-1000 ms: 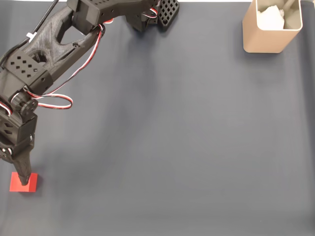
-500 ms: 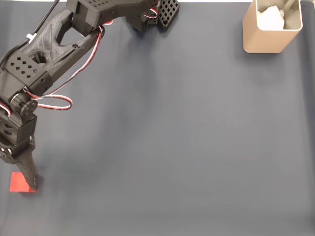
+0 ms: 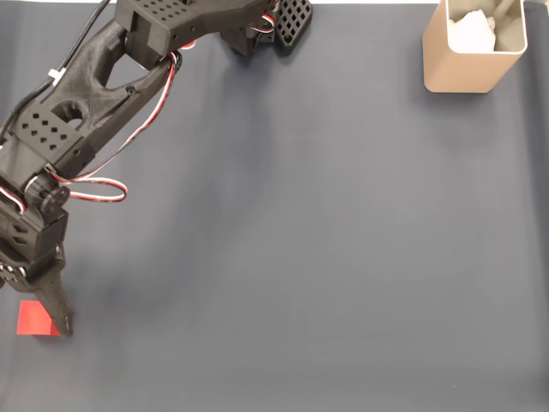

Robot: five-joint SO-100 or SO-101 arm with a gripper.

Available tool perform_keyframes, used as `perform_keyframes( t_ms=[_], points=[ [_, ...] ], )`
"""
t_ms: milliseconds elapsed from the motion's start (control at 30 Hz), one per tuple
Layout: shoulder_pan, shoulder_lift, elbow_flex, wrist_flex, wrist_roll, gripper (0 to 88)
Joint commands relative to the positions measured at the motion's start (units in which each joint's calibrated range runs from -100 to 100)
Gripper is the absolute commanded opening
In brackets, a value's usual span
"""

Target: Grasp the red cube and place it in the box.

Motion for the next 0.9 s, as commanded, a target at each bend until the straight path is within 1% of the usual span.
perform_keyframes(
  t_ms=[0, 533, 867],
  points=[
    [-0.64, -0.33, -1.02, -2.05, 0.29, 41.4],
    [-2.06, -0.07, 0.9, -2.87, -0.24, 41.5],
    [-3.48, -4.66, 7.56, -2.87, -1.12, 41.2]
  ],
)
